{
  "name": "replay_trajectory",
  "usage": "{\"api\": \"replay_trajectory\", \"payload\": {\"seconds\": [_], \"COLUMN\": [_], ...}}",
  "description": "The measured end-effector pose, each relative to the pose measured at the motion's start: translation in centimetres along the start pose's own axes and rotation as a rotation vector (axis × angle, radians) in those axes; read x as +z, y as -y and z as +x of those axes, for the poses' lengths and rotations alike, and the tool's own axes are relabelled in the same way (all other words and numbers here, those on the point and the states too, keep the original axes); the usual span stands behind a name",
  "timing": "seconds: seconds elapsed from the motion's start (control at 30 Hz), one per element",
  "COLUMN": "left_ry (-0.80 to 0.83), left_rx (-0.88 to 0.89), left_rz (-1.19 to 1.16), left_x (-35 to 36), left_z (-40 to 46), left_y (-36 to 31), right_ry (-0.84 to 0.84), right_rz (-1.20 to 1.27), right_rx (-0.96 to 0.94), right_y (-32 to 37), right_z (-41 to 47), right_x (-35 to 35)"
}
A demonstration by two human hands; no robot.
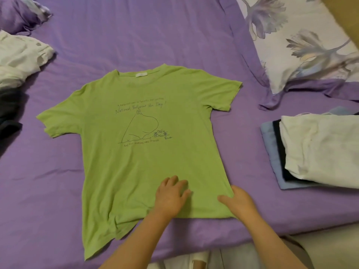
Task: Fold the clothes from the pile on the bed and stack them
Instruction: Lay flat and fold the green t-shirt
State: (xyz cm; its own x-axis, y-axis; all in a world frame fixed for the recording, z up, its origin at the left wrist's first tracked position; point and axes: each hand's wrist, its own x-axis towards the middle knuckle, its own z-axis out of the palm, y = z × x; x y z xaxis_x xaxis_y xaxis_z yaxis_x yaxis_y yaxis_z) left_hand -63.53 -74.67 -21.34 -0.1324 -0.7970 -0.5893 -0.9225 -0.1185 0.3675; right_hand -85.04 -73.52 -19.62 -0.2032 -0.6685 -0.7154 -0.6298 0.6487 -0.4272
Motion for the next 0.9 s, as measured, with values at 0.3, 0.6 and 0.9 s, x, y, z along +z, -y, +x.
{"api": "replay_trajectory", "payload": {"seconds": [0.3,0.6,0.9], "left_ry": [-0.058,0.106,-0.029], "left_rx": [0.033,0.114,0.172], "left_rz": [0.131,0.074,0.203], "left_x": [0.7,3.0,3.3], "left_z": [-0.6,-2.7,-0.9], "left_y": [-1.0,-2.3,-3.1], "right_ry": [-0.196,-0.238,-0.18], "right_rz": [0.154,-0.068,-0.24], "right_rx": [-0.075,0.006,-0.319], "right_y": [-2.4,-5.4,-0.9], "right_z": [-2.0,-2.5,1.7], "right_x": [0.3,0.0,0.0]}}
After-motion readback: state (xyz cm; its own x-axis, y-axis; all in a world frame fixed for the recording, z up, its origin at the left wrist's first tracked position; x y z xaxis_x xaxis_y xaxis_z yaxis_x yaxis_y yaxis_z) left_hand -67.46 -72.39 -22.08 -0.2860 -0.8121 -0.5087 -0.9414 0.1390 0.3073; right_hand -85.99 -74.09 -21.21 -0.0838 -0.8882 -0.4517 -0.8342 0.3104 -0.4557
